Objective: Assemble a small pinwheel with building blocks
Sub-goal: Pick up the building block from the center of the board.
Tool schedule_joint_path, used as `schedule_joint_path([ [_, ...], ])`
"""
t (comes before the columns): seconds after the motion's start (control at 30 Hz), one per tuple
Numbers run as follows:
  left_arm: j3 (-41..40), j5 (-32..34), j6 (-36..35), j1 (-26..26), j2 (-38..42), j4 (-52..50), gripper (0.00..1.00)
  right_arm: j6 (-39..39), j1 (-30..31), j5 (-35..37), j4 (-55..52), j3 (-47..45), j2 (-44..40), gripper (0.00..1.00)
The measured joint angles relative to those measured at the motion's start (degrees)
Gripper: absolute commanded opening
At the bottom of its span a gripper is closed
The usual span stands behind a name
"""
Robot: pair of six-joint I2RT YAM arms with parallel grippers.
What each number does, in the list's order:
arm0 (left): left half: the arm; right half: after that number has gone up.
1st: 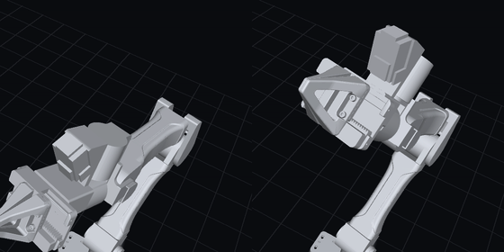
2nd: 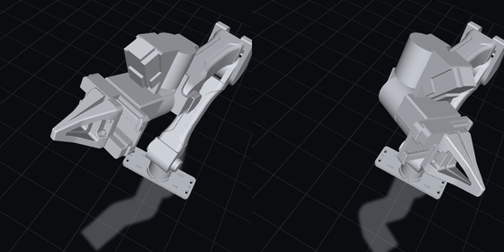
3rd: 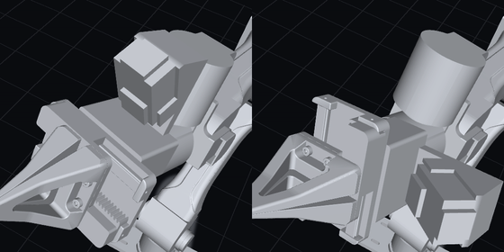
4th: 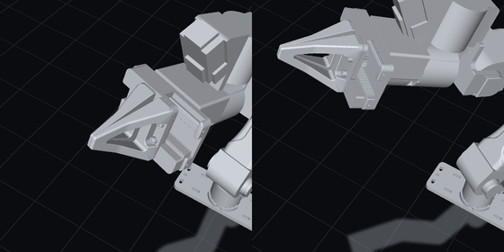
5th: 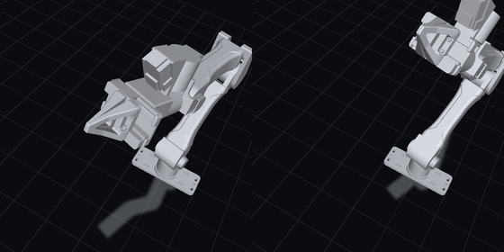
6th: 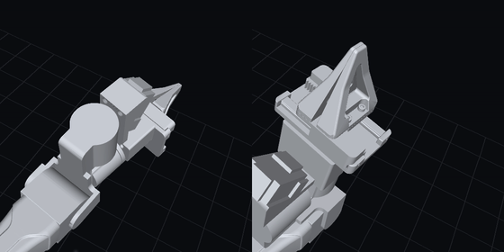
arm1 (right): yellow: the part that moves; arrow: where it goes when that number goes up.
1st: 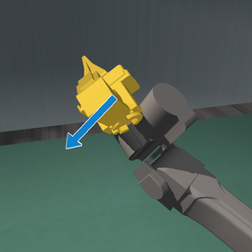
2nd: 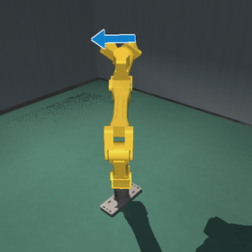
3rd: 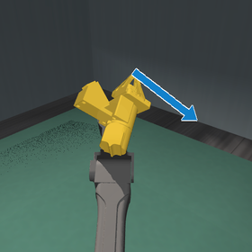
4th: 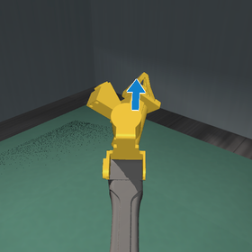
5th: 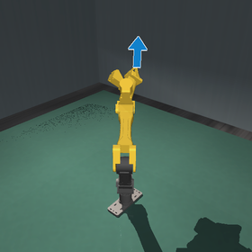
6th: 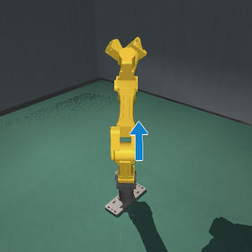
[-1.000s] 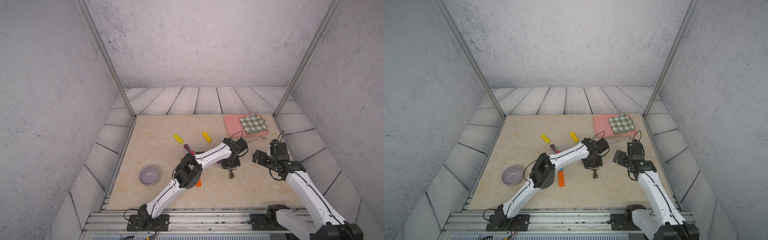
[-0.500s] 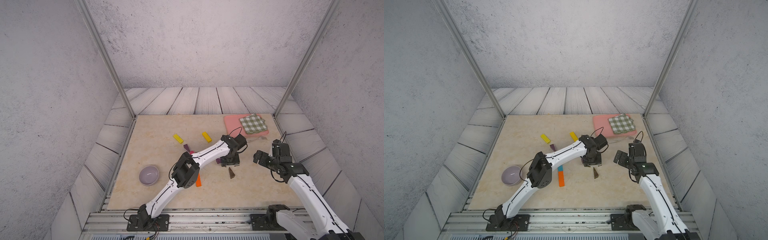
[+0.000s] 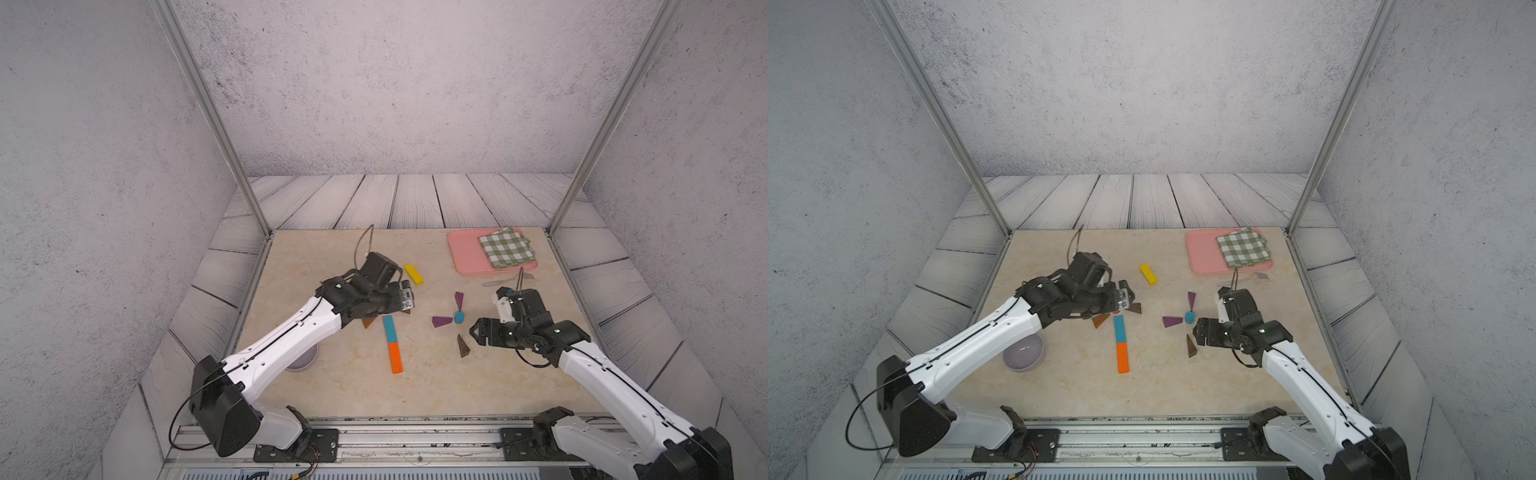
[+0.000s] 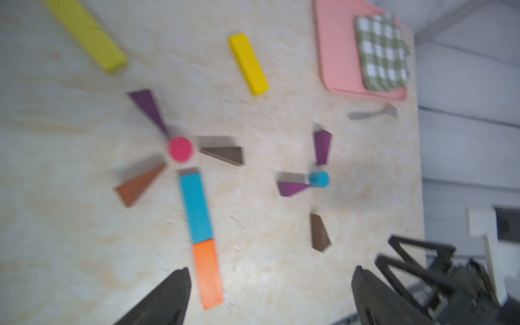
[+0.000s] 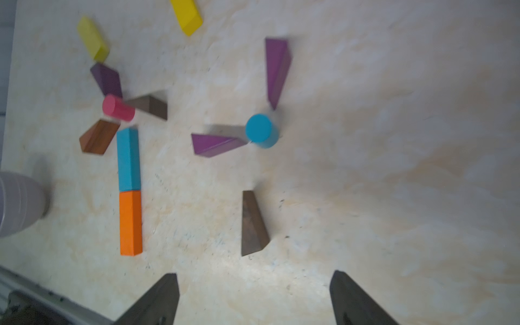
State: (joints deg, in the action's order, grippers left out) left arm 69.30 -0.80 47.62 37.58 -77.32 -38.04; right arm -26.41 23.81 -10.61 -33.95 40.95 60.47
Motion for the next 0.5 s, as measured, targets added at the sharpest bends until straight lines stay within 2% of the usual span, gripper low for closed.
schedule_joint_path([
  [0.13,-8.4,0.1,-3.8,-10.6,4.9,-0.1,0.96,0.1,3.3,0.4,0.4,-3.0,2.9,0.83],
  [0.23,-10.8,-0.8,-6.4,-15.5,6.6,-0.4,0.96,0.7,5.5,1.2,0.3,-3.4,5.2,0.81],
  [0.37,-11.1,-2.0,-8.9,-18.8,6.8,-0.2,0.96,1.9,7.6,4.3,0.1,-1.8,10.6,0.75],
  [0.5,-11.1,-3.1,-10.4,-19.9,6.8,0.0,0.96,3.3,7.8,6.7,0.5,1.0,15.7,0.64],
])
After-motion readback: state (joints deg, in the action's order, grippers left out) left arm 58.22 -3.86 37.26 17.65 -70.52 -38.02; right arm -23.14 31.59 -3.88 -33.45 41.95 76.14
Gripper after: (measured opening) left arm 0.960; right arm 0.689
